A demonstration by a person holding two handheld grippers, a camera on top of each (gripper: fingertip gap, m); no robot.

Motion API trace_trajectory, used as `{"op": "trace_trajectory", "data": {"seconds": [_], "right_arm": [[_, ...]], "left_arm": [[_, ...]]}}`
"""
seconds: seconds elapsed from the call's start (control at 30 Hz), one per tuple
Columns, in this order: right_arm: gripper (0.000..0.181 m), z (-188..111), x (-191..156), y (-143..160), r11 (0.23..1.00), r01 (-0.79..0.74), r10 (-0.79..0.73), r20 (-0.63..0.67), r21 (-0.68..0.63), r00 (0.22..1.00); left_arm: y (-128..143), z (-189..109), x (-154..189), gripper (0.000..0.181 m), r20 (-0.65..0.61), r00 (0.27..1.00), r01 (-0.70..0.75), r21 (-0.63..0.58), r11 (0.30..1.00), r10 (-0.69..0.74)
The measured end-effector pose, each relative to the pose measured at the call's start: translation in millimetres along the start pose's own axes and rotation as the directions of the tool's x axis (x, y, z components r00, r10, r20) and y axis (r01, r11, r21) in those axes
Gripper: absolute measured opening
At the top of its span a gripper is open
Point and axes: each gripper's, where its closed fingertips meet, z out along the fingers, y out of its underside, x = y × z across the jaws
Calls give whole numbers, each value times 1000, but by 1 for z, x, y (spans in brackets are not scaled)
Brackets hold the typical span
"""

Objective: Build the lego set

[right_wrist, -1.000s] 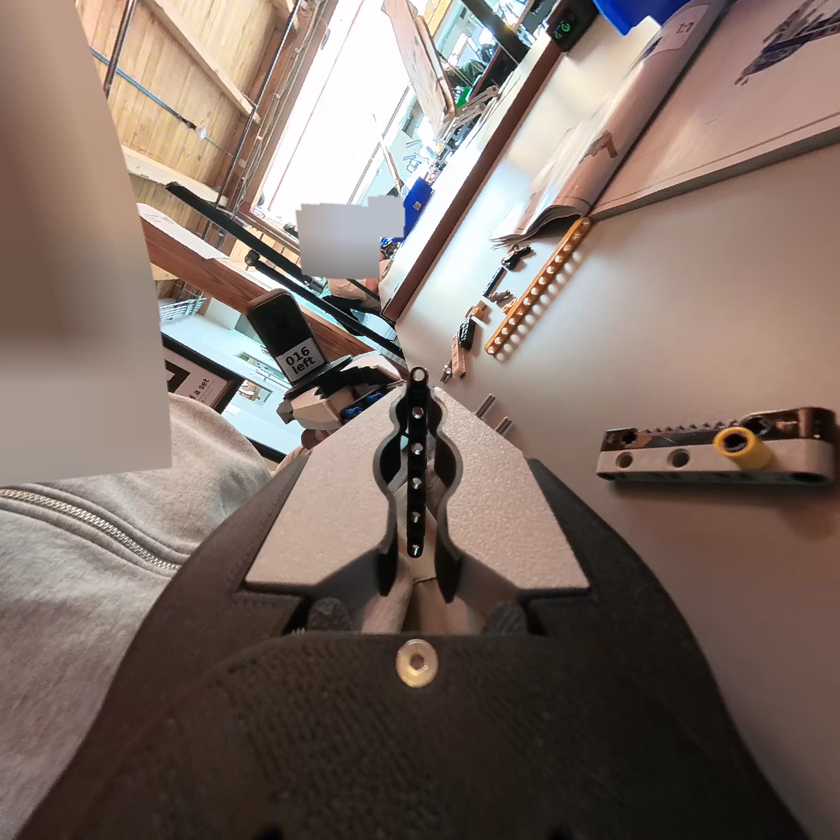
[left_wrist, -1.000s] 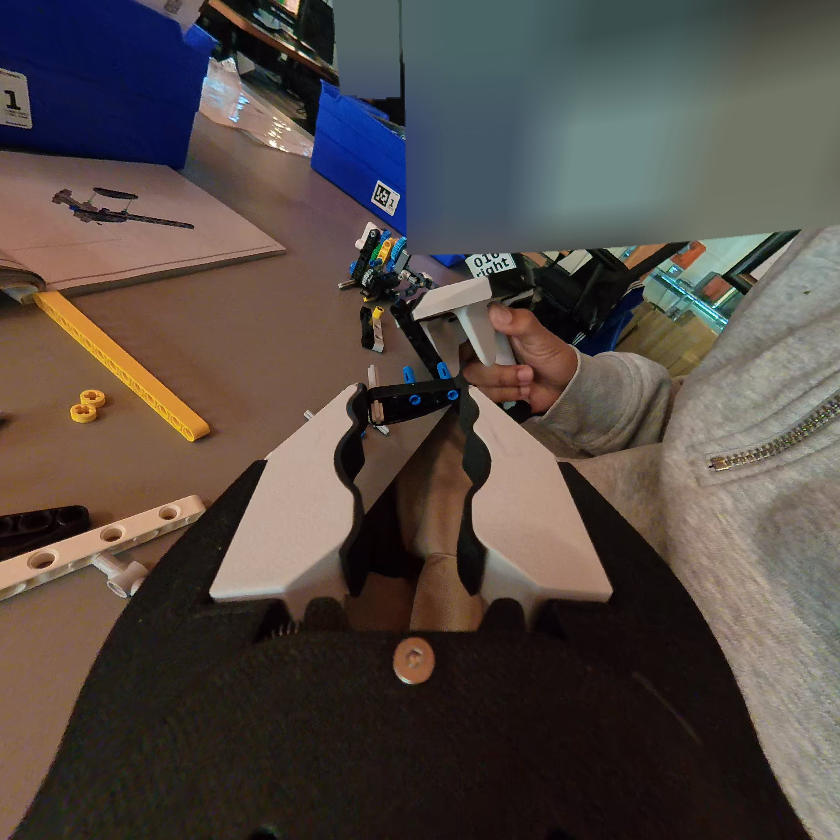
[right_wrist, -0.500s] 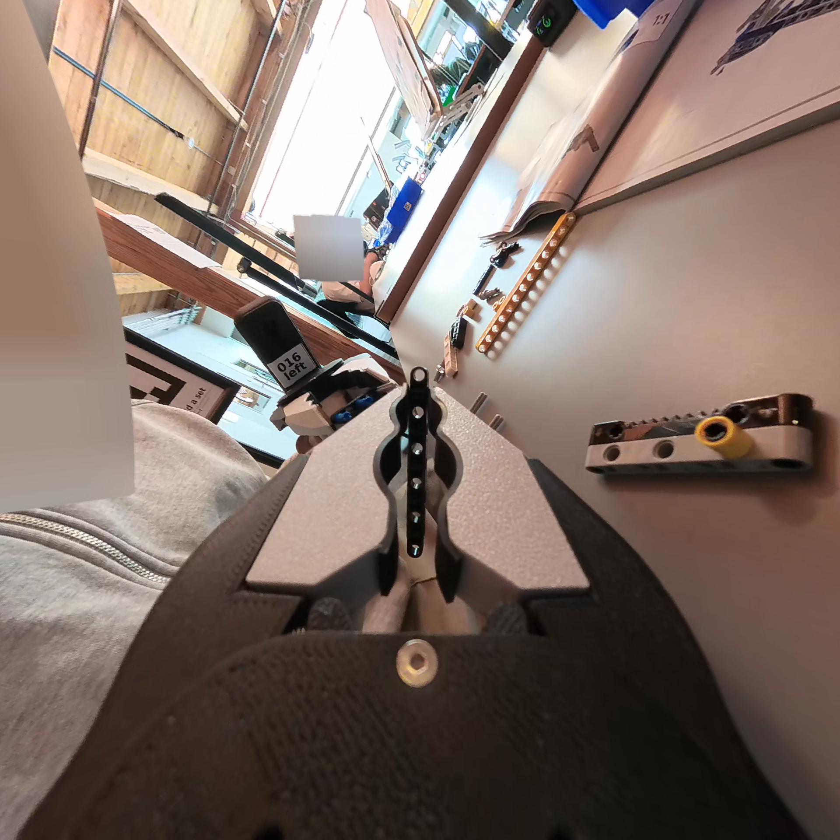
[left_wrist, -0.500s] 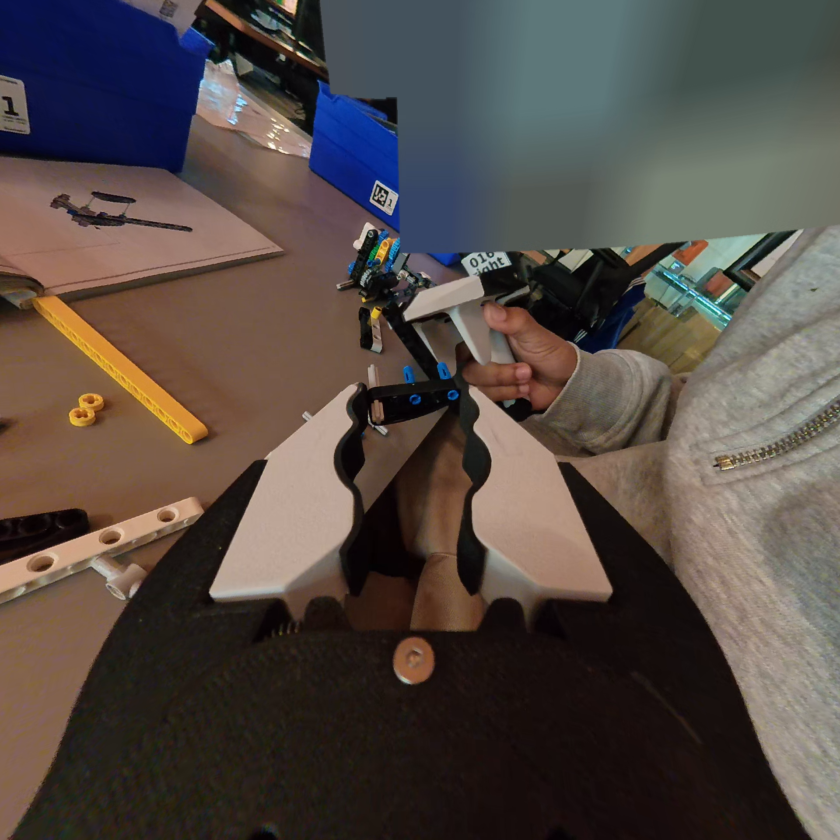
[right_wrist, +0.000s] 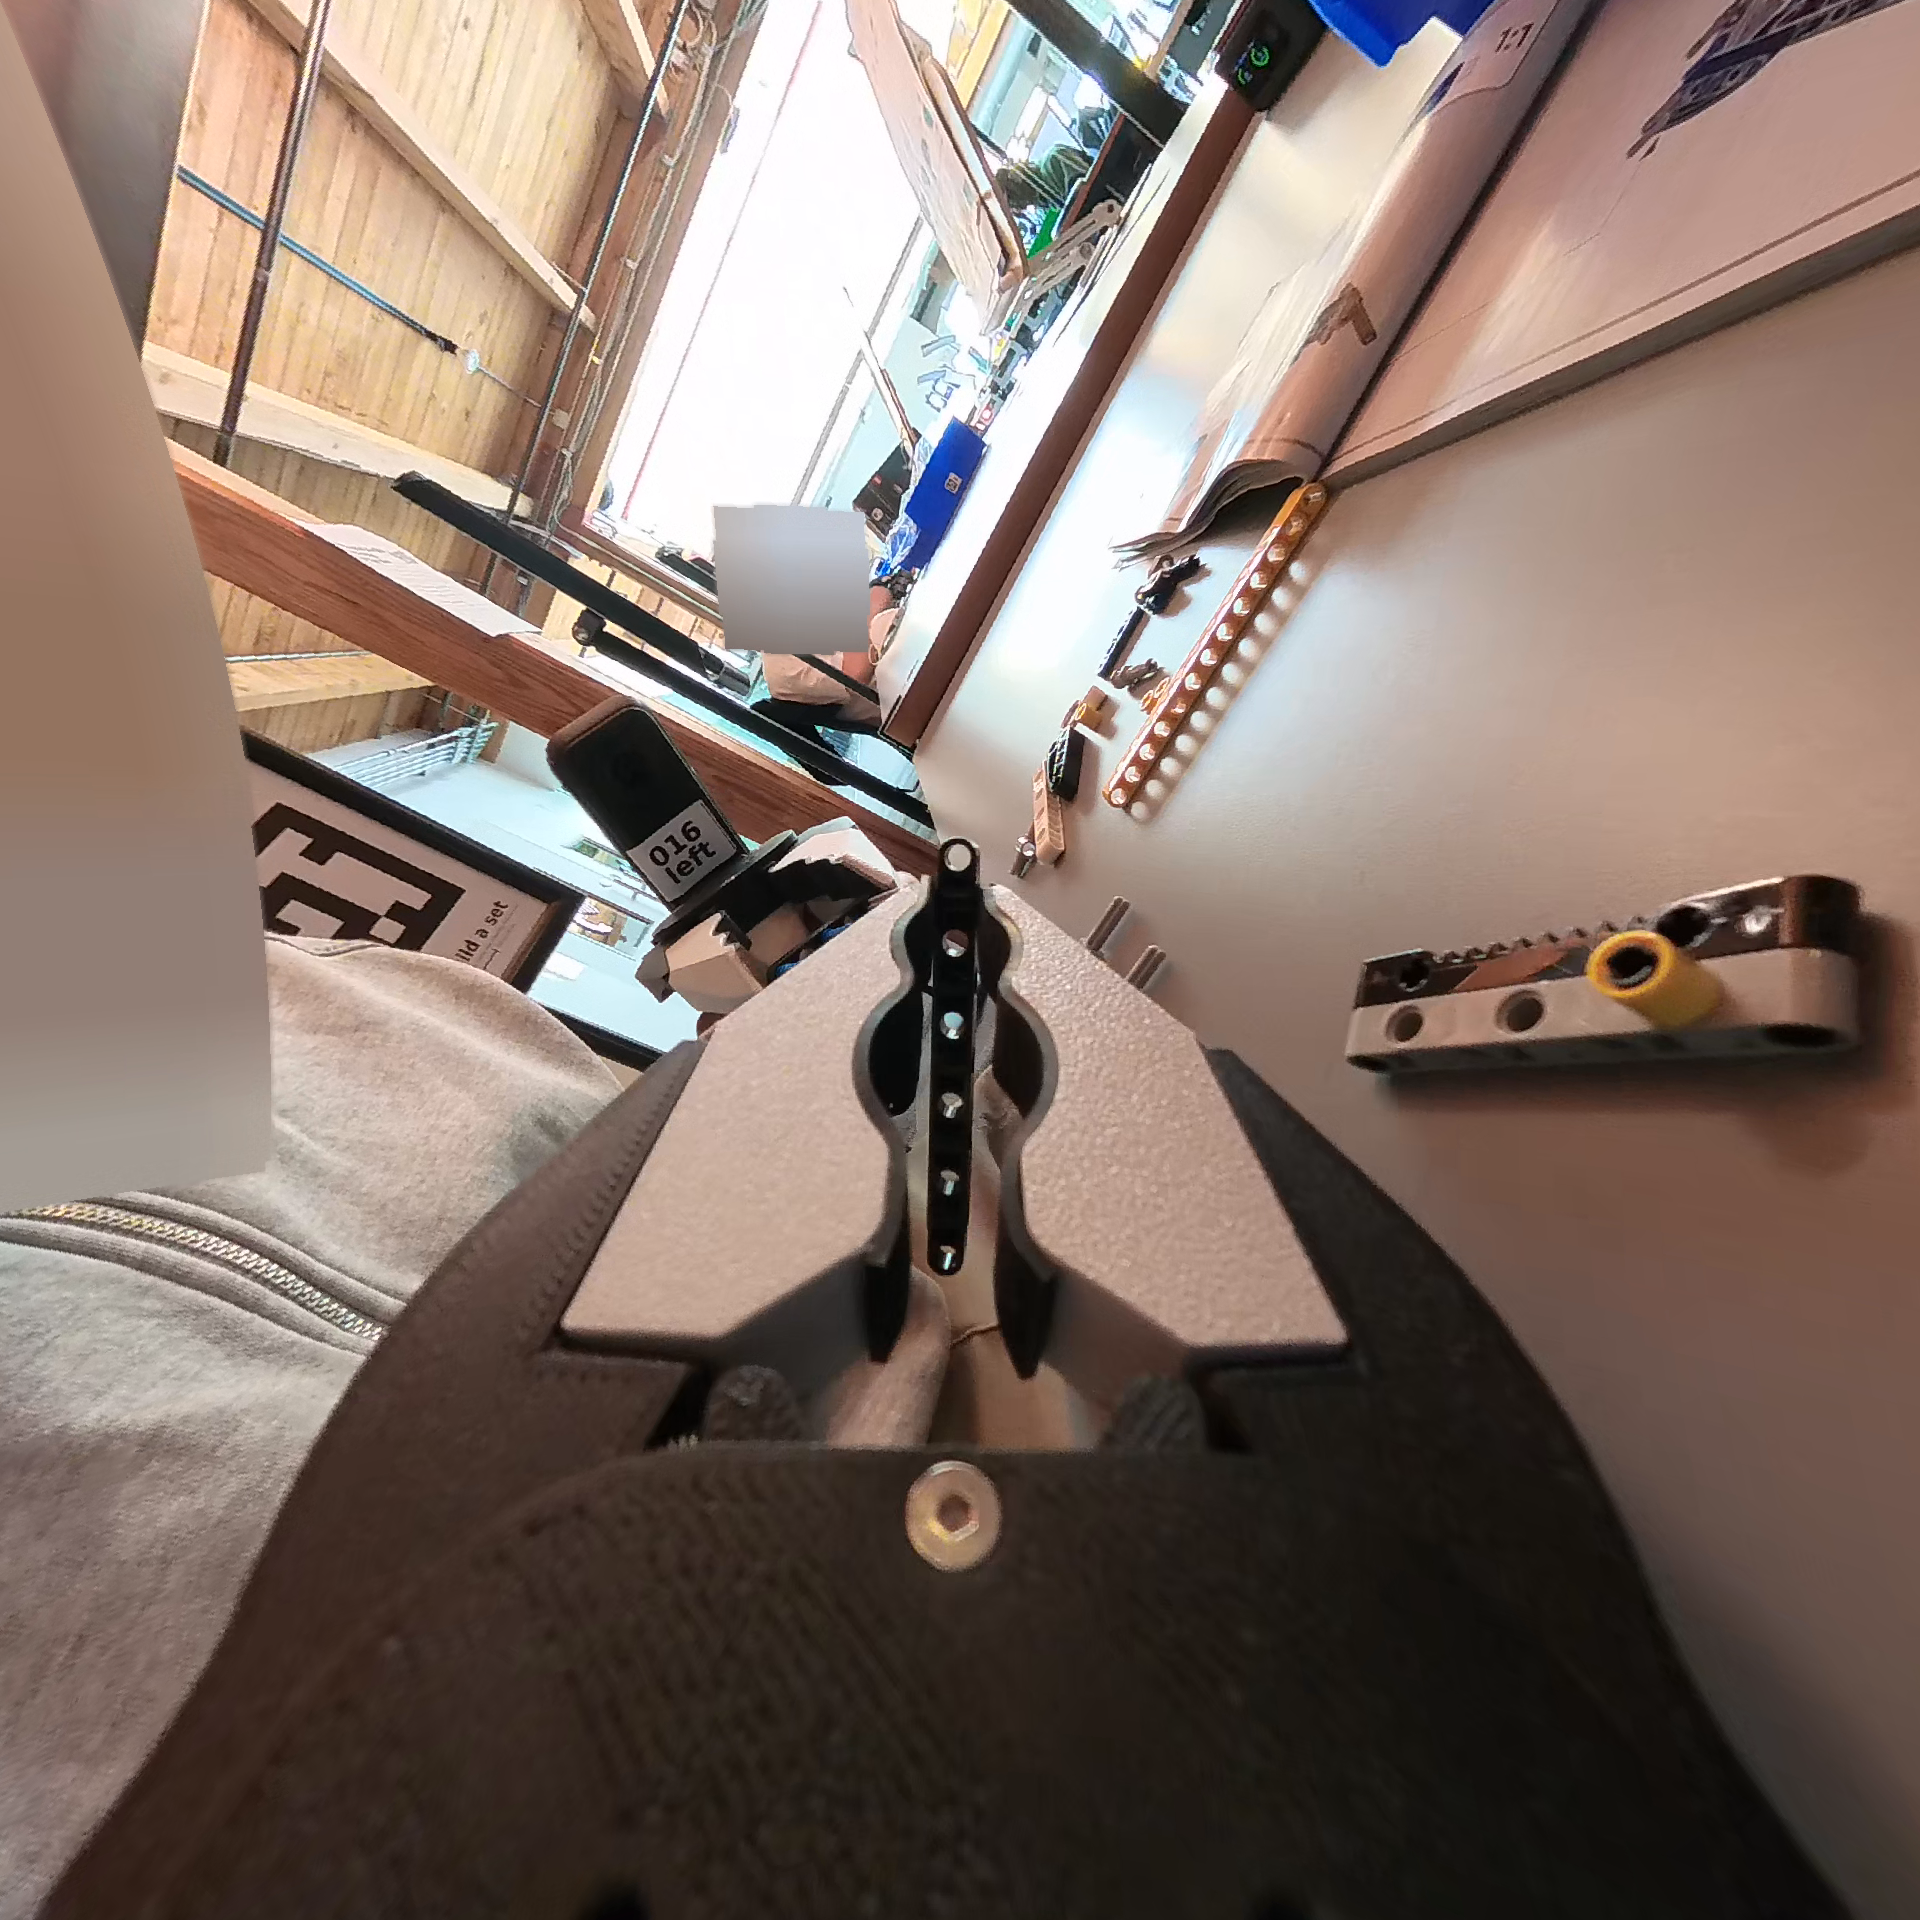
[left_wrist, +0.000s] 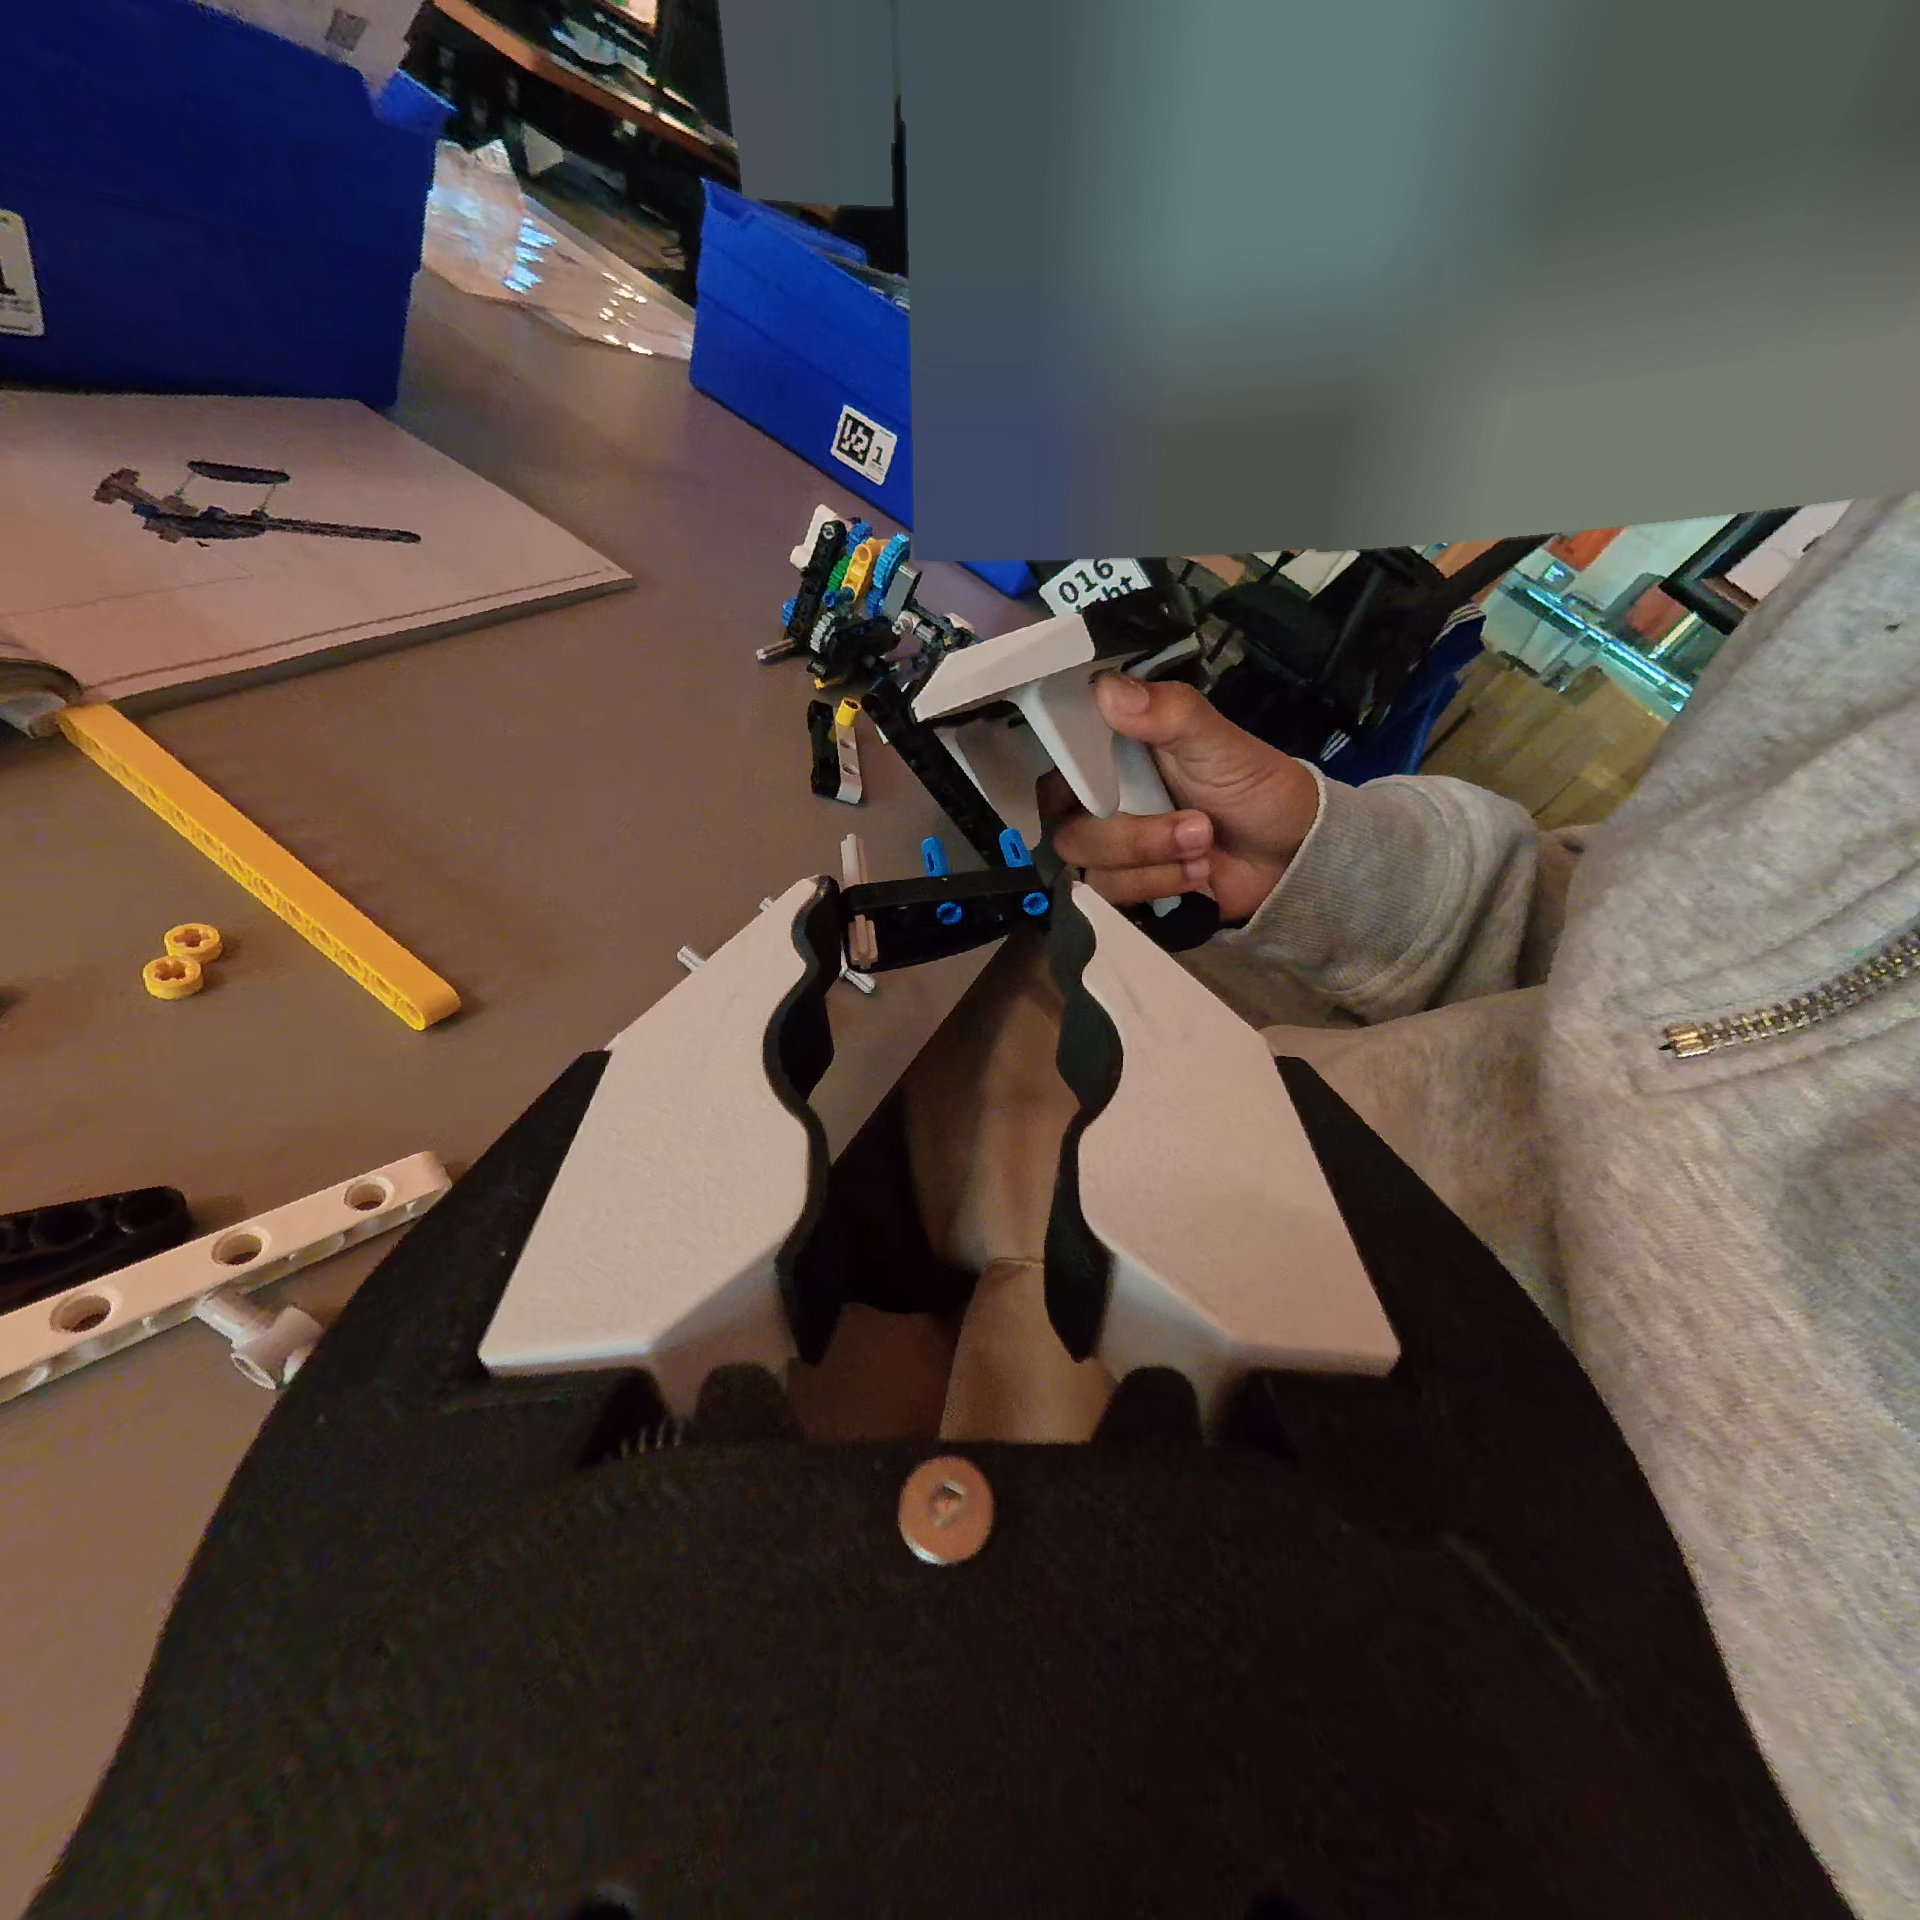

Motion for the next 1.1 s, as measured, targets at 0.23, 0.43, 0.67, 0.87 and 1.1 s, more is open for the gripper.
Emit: {"op": "trace_trajectory", "data": {"seconds": [0.23, 0.43, 0.67, 0.87, 1.1], "right_arm": [[5, 2, -1, 5, 999, 24, -24, -14, -28, 1000], [5, 18, -24, 28, 992, 17, -7, 84, -126, 996], [4, 25, -36, 41, 962, -217, 247, 196, -164, 949], [5, 25, -34, 42, 940, -289, 322, 193, -182, 927], [5, 27, -33, 54, 899, -355, 398, 141, -258, 907]], "left_arm": [[-2, -2, 0, 37, 17, 999, -29, 5, 1000, 29], [3, 1, 1, 37, 63, 981, -179, -31, 983, 181], [6, 4, 6, 37, 112, 919, -376, -50, 925, 379], [7, 6, 9, 37, 88, 924, -369, -39, 928, 371], [4, 5, 15, 37, 56, 929, -366, -18, 930, 367]]}}
